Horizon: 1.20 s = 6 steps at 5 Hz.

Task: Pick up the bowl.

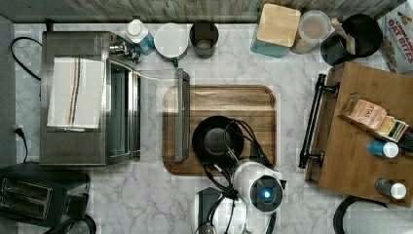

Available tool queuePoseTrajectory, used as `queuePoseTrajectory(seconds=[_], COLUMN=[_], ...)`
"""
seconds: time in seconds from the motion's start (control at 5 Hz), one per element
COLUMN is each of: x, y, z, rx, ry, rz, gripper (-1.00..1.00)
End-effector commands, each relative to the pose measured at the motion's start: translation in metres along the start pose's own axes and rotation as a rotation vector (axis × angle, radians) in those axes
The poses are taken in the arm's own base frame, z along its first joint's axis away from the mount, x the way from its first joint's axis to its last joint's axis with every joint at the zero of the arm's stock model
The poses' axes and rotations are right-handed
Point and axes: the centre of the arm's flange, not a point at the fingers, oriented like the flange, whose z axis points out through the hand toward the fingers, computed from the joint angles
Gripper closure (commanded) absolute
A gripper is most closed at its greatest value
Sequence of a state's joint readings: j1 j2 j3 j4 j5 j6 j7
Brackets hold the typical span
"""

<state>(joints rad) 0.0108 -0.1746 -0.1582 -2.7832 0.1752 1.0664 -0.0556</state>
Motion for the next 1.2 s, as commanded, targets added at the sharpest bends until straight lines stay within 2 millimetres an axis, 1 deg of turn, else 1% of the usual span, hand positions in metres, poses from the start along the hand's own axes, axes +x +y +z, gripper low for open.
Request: queuePoseTrajectory(seconds=[0.2, 0.4, 0.6, 0.8, 1.0, 1.2], x=[-0.006, 0.001, 0.012, 0.034, 0.057, 0.064], y=[-0.027, -0.042, -0.063, -0.088, -0.111, -0.141], z=[-0.022, -0.071, -0.137, -0.196, -0.245, -0.264], rx=[-0.025, 0.041, 0.141, 0.216, 0.258, 0.151], ry=[0.042, 0.180, 0.328, 0.349, 0.282, 0.189], rz=[-0.076, -0.023, -0.009, -0.034, -0.167, -0.482], gripper=[1.00, 1.00, 1.00, 1.00, 1.00, 1.00])
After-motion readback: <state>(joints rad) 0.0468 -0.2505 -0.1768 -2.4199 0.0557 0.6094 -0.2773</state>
